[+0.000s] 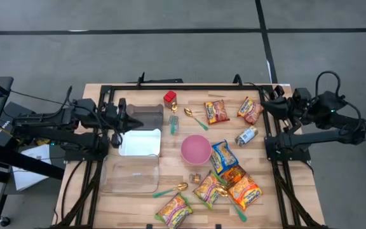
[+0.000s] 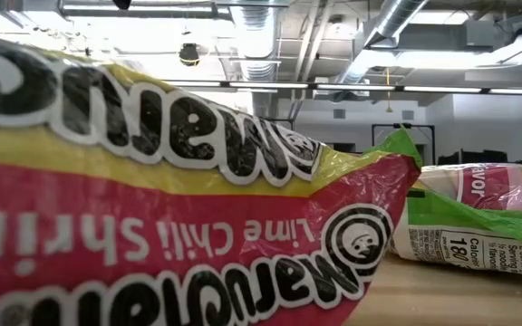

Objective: Pick & Place Food Item
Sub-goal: Put the green spoon into the white bin

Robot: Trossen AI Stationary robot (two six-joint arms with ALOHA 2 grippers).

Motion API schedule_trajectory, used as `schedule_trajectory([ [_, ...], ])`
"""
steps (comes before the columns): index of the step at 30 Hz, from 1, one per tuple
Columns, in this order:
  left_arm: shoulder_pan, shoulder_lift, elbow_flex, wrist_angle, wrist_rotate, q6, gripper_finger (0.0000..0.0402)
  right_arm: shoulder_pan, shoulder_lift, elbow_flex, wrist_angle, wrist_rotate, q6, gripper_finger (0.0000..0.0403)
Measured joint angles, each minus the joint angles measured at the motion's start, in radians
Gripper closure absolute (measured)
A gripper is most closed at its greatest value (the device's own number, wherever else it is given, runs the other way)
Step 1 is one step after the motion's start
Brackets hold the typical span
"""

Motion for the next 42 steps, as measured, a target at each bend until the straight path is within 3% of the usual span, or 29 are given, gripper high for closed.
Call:
schedule_trajectory([
  [21, 0.0, 0.116, 0.0, 0.289, -0.001, 0.098, 0.0402, 0.001, 0.011, 0.0, -0.119, -0.039, 0.071, 0.0403],
  [25, 0.0, 0.146, 0.0, 0.317, -0.019, 0.159, 0.0398, 0.001, 0.03, 0.0, -0.116, -0.143, 0.075, 0.0397],
  [31, 0.0, 0.166, 0.0, 0.326, -0.136, 0.307, 0.0362, -0.003, 0.085, 0.016, -0.101, -0.159, 0.038, 0.0333],
  [38, 0.018, 0.184, 0.0, 0.379, -0.442, 0.496, 0.0284, -0.02, 0.178, 0.133, -0.165, -0.159, -0.001, 0.0246],
  [42, 0.041, 0.201, 0.0, 0.437, -0.463, 0.533, 0.0244, -0.02, 0.213, 0.184, -0.182, -0.16, -0.057, 0.0212],
])
